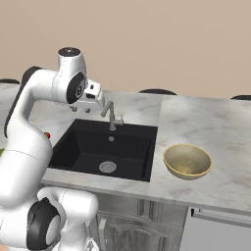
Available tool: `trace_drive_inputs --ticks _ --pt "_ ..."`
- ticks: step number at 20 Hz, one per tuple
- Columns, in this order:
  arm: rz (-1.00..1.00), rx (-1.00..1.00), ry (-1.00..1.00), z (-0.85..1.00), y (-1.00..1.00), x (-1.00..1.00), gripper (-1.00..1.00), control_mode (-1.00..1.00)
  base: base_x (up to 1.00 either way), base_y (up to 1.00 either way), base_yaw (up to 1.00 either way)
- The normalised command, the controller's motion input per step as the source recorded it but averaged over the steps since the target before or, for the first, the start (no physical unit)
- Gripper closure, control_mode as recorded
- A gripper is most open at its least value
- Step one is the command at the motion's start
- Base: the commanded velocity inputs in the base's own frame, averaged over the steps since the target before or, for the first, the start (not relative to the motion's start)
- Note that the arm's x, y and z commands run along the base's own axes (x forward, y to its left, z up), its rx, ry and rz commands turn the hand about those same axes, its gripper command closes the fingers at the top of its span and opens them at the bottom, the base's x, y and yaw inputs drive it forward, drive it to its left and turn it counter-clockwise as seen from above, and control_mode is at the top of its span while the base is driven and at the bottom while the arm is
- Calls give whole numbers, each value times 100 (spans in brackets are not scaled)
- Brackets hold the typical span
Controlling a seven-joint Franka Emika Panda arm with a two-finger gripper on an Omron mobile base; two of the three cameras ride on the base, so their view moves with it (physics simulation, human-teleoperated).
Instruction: There is a mixed pile of frozen fruits and vegetables on the counter. Locate all the frozen vegetables and place the items in a bowl on the counter. Take all the frozen fruits and defrost them in a running sink.
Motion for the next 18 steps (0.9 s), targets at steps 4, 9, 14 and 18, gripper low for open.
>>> trace_drive_inputs --ticks 4,9,14,18 --pt "0 0 0 0 7 -12 -100 -100 0 0 0" --pt "0 -1 1 0 18 -8 -100 -100 0 0 0" --pt "0 -1 12 -4 60 11 -100 -100 0 0 0" --pt "2 0 20 -16 81 30 -100 -100 0 0 0"
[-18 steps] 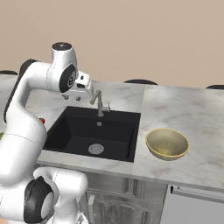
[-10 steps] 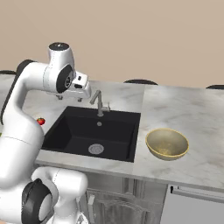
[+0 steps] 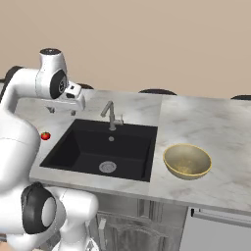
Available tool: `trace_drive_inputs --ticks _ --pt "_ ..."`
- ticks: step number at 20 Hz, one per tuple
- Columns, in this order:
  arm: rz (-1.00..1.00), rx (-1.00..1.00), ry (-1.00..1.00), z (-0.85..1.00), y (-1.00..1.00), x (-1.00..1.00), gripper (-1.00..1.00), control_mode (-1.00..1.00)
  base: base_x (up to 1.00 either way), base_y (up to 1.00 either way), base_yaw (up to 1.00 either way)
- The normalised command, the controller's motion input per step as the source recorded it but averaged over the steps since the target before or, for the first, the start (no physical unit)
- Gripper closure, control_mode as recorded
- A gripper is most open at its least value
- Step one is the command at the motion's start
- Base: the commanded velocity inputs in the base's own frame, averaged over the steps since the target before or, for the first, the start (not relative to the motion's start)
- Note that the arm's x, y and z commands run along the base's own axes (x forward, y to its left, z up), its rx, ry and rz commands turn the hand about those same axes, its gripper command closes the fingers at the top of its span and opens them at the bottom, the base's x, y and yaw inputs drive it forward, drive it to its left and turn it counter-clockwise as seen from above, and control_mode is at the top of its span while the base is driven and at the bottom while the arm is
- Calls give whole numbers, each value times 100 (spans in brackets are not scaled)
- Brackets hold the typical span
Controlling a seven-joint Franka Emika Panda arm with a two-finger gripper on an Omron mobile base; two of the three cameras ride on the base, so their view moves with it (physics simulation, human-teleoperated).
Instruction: There is a mixed pile of frozen fruits and vegetables on the counter. Locate all the frozen vegetables and place the items in a bowl on the counter. Take all the frozen fruits and defrost them in a running sink.
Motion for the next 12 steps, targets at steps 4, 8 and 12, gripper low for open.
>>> trace_drive_inputs --ticks 4,8,12 --pt "14 0 18 -36 78 47 -100 -100 0 0 0" --pt "16 0 8 -44 71 54 -100 -100 0 0 0" --pt "13 -2 0 -51 61 48 -100 -100 0 0 0"
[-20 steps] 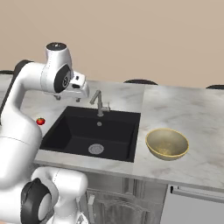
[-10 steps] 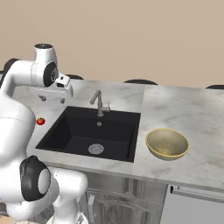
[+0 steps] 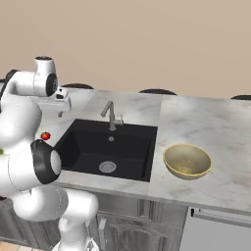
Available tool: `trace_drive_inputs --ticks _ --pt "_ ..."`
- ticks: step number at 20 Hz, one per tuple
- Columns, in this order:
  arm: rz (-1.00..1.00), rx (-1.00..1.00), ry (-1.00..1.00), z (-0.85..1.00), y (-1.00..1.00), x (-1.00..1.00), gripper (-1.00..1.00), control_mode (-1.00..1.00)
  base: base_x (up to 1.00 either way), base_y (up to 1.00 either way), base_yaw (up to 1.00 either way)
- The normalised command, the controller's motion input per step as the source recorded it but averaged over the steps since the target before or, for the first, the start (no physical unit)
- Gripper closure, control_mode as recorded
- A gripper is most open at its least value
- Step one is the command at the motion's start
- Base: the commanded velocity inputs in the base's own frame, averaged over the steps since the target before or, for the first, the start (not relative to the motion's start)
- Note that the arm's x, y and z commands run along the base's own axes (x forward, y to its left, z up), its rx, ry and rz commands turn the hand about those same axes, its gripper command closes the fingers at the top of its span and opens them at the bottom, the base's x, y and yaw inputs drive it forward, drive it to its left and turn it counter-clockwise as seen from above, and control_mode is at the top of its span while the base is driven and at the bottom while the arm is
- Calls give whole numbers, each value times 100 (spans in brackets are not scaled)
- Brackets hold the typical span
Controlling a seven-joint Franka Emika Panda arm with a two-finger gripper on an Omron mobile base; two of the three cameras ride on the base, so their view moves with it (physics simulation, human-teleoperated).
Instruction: There is a mixed pile of frozen fruits and vegetables on the counter. Locate all the frozen vegetables and place the items in a bowl on the counter. Take all the frozen fruits and defrost them in a running sink.
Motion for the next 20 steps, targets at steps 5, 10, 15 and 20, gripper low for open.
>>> trace_drive_inputs --ticks 5,10,15,20 --pt "10 -1 -3 -41 50 45 -100 -100 0 0 0" --pt "9 -5 -8 -37 51 57 -100 -100 0 0 0" --pt "8 -7 -6 -29 56 58 -100 -100 0 0 0" --pt "7 1 -2 -39 42 24 -100 -100 0 0 0"
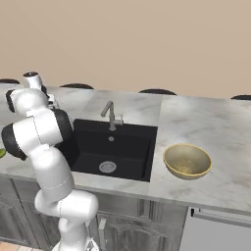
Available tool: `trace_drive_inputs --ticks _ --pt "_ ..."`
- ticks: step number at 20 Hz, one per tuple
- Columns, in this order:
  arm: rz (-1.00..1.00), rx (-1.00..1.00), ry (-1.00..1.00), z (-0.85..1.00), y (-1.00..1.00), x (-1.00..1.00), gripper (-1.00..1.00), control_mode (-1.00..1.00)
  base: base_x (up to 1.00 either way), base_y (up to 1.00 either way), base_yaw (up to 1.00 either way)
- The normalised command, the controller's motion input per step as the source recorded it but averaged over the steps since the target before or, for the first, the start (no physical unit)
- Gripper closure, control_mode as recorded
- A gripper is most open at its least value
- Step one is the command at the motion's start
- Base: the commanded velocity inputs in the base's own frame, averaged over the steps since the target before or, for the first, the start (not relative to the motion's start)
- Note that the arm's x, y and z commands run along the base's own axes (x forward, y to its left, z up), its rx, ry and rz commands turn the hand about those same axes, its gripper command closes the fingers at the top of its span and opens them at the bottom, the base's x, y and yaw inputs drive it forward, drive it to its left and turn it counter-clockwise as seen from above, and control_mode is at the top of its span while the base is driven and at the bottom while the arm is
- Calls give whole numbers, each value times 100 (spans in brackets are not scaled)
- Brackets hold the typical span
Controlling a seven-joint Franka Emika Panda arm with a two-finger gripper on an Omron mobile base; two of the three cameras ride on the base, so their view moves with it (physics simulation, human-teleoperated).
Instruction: There is a mixed pile of frozen fruits and vegetables on the counter. Locate all the frozen vegetables and place the items in a bowl on the counter. Take all the frozen fruits and defrost them in a running sink.
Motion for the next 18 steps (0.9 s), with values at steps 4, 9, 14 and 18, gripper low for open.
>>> trace_drive_inputs --ticks 4,9,14,18 --pt "4 1 20 -37 35 9 -100 -100 0 0 0" --pt "0 -1 12 -20 4 19 -100 -100 0 0 0" --pt "0 -1 8 -11 4 10 -100 -100 0 0 0" --pt "1 -3 0 -19 12 22 -100 -100 0 0 0"
